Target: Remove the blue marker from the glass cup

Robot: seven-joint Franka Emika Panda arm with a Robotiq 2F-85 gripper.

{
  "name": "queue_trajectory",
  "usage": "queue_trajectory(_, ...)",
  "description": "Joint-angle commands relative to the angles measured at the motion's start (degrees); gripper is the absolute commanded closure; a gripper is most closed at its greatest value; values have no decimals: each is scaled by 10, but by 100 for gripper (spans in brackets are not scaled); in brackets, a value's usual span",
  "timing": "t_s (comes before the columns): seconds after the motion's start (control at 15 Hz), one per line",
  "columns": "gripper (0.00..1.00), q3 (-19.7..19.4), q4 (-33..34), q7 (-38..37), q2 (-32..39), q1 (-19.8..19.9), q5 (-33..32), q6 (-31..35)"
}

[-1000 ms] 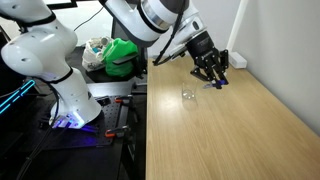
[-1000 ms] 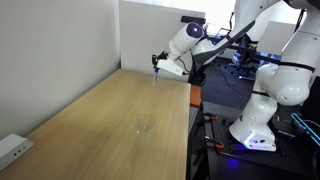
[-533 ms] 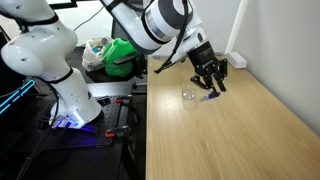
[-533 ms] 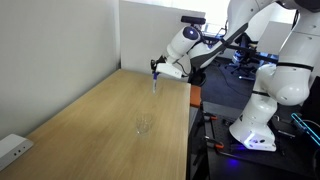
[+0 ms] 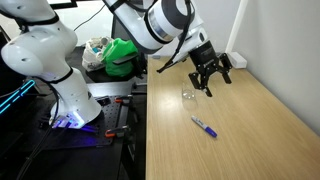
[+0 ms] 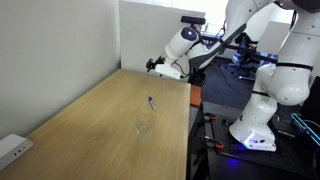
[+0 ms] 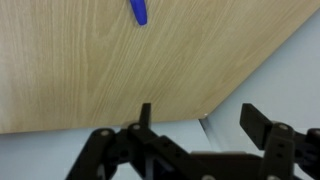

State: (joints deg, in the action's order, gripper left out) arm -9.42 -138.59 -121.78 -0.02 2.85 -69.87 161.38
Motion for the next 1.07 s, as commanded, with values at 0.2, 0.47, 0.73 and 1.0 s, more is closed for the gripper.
queue_trajectory(0.2, 0, 46, -8, -27, -53, -37, -45, -74)
queue_trajectory(0.47, 0, 78, -9, -66, -73, -52, -73, -126)
queue_trajectory(0.73, 0, 84, -2, -58, -61, -51, -67, -118)
queue_trajectory(1.0, 0, 84, -2, -58, -61, -51, -68, -118)
